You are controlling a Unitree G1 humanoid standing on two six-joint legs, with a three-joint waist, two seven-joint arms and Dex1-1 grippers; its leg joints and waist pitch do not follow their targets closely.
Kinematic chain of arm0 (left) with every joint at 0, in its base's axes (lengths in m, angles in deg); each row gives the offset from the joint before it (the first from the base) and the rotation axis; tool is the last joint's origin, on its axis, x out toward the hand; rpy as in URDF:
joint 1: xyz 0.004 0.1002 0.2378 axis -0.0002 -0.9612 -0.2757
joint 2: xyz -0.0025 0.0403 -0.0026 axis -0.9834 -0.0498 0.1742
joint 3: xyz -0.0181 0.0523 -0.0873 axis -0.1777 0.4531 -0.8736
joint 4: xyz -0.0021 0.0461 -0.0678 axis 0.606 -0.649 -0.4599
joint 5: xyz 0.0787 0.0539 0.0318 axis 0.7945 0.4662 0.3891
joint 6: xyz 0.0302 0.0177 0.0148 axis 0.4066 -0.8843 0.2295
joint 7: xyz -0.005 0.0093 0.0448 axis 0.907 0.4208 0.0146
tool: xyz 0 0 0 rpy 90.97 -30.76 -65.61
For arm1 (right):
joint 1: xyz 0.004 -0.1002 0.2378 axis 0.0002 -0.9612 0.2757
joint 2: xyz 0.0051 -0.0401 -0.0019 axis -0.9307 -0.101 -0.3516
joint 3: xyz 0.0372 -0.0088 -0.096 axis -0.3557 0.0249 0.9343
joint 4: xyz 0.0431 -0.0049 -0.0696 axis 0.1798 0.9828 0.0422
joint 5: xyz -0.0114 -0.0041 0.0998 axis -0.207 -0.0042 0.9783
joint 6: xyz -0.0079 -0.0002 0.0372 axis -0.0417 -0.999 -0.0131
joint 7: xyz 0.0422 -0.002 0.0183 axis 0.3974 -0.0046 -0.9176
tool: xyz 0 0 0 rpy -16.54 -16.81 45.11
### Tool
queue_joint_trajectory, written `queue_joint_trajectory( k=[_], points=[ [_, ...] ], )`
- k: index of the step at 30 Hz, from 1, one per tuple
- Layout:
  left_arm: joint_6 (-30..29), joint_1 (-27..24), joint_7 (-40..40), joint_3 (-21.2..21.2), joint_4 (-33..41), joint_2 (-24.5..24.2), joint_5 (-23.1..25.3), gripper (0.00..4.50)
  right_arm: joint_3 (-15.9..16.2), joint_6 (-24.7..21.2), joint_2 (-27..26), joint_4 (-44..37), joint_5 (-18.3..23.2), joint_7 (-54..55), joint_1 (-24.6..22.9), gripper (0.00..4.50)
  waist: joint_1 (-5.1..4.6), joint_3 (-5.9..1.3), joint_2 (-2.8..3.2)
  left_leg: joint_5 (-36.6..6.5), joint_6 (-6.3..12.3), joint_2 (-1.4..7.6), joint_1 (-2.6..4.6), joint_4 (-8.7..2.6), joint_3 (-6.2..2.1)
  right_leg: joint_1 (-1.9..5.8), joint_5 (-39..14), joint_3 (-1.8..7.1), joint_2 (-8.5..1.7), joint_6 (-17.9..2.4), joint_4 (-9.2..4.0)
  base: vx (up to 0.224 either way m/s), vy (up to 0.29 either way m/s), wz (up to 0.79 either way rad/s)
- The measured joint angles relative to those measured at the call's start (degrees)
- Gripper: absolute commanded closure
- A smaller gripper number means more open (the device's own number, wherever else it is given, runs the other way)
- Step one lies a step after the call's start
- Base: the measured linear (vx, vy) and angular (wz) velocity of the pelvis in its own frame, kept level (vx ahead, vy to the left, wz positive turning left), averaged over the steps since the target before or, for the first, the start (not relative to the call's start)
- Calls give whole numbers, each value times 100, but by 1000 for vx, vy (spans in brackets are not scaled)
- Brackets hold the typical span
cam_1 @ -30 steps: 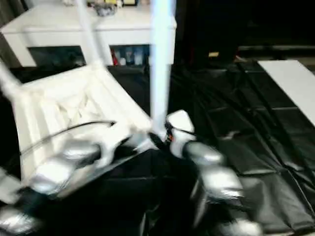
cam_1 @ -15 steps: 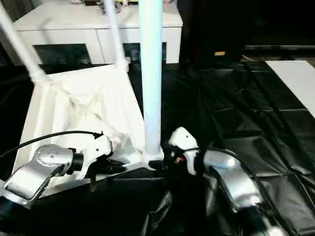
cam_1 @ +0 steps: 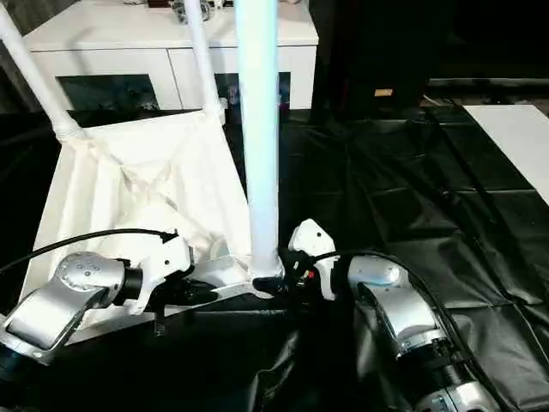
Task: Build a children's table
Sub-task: Rotate leg to tighten
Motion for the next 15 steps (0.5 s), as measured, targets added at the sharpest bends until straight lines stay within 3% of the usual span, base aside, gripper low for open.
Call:
queue_joint_trajectory(
  k=[4,10,15],
  points=[
    [-181,8,-156,-100,-56,170,-5,450,-89,36,-255,149,-23,313,0,180,-42,0,-3,3,4,1,1,12,0,1,1,2,0,-1,16,0,0,0],
    [-714,277,-1559,-379,-538,1308,154,450,-668,-4,-1116,559,-301,2464,11,181,-120,-1,-9,10,-28,1,28,22,0,18,24,4,-1,-34,23,0,0,0],
    [-706,582,-2529,-388,-1117,2057,284,450,-811,-11,-1760,719,-802,4287,43,181,-114,-16,11,9,-31,-1,46,10,-1,65,22,4,-1,-29,3,0,0,0]
  ],
)
